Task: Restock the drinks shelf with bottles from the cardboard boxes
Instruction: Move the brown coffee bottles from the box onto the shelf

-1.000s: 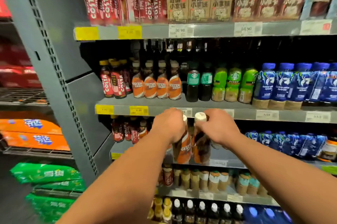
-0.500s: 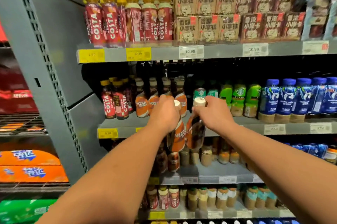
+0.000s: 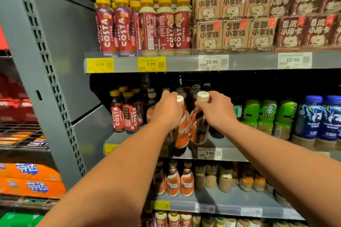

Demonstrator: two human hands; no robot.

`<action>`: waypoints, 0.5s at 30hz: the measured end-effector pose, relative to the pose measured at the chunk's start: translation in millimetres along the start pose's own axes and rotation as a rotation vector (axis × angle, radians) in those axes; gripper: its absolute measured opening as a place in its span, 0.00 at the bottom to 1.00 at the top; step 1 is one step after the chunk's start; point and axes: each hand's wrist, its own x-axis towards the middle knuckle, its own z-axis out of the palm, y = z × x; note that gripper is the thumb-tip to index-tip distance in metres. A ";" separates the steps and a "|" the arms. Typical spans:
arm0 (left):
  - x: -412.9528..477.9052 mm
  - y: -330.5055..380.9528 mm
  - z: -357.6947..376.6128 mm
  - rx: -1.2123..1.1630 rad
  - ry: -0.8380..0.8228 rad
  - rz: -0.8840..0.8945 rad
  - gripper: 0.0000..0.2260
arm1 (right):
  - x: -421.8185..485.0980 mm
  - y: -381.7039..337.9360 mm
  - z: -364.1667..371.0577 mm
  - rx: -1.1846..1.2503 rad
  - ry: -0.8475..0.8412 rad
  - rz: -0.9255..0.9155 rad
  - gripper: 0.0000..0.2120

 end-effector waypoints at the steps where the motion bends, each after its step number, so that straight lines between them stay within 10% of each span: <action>1: 4.4 -3.8 0.8 -0.004 -0.008 0.004 0.10 | 2.7 -1.2 4.2 -0.001 0.000 -0.001 0.10; 15: 65.0 -51.7 19.1 -0.051 -0.092 0.094 0.08 | 33.6 -2.6 55.9 -0.071 0.004 0.070 0.11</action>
